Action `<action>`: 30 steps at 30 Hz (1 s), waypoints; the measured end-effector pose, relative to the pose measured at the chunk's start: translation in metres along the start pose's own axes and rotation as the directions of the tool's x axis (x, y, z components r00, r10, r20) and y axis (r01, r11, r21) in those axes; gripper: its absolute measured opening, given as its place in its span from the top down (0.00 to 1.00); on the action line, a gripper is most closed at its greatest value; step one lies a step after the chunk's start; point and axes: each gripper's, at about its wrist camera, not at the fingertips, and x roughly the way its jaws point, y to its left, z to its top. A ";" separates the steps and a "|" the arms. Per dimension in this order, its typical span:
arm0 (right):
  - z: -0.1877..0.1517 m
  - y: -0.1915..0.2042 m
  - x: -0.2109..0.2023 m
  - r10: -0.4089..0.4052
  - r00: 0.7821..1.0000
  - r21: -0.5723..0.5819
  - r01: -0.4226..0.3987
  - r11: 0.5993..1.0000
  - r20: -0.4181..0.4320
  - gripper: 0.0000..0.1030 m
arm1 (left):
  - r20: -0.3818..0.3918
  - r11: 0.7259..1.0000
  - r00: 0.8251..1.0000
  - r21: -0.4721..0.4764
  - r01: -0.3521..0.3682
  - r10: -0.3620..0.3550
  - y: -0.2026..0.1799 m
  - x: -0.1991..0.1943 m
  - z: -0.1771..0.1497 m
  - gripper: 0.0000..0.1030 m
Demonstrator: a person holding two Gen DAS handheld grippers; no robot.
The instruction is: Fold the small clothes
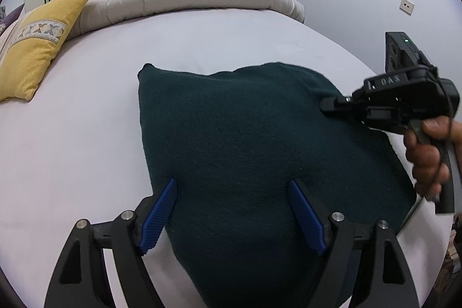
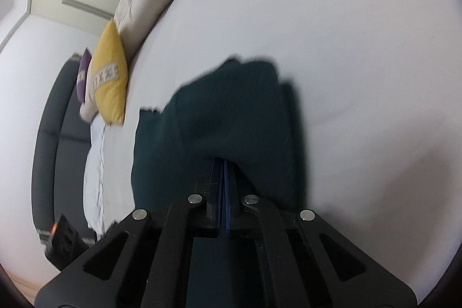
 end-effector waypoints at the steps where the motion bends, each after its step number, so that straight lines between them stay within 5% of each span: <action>1: 0.003 -0.002 -0.008 -0.023 0.999 0.014 0.022 1.000 0.034 1.00 | 0.003 1.000 1.000 -0.005 0.002 -0.002 0.001 -0.003 0.001 0.21; 4: 0.006 0.004 -0.038 -0.111 0.982 -0.005 0.113 0.994 0.153 0.90 | 0.040 0.999 0.999 -0.042 0.003 -0.002 0.010 -0.017 0.007 0.22; 6: 0.009 0.008 -0.047 -0.134 0.976 -0.028 0.140 0.990 0.171 0.68 | 0.067 0.997 0.998 -0.075 -0.007 0.012 0.020 -0.023 0.014 0.22; 9: 0.016 0.013 -0.048 -0.199 0.963 -0.073 0.215 0.974 0.184 0.57 | 0.073 0.994 0.997 -0.105 -0.020 0.028 0.032 -0.023 0.022 0.22; 16: 0.020 0.010 -0.005 -0.217 0.970 -0.154 0.232 0.960 0.109 0.60 | 0.108 0.998 0.993 -0.028 -0.048 0.050 0.021 -0.001 0.054 0.23; 19: 0.029 0.004 -0.003 -0.231 0.966 -0.136 0.245 0.960 0.112 0.77 | 0.016 0.998 0.998 0.010 -0.068 0.068 0.014 0.033 0.062 0.23; 24: 0.047 -0.018 0.001 -0.237 0.963 -0.059 0.247 0.967 0.129 0.83 | -0.022 0.997 1.000 -0.075 -0.004 0.003 0.032 0.055 0.060 0.16; 26: 0.050 -0.032 -0.002 -0.187 0.972 0.004 0.189 0.982 0.140 0.83 | -0.041 0.993 0.998 -0.116 0.034 -0.039 0.043 0.059 0.061 0.14; 30: 0.039 -0.029 -0.020 -0.186 0.965 0.005 0.189 0.982 0.182 0.76 | -0.039 0.982 0.996 -0.176 0.066 -0.074 0.059 0.048 0.060 0.17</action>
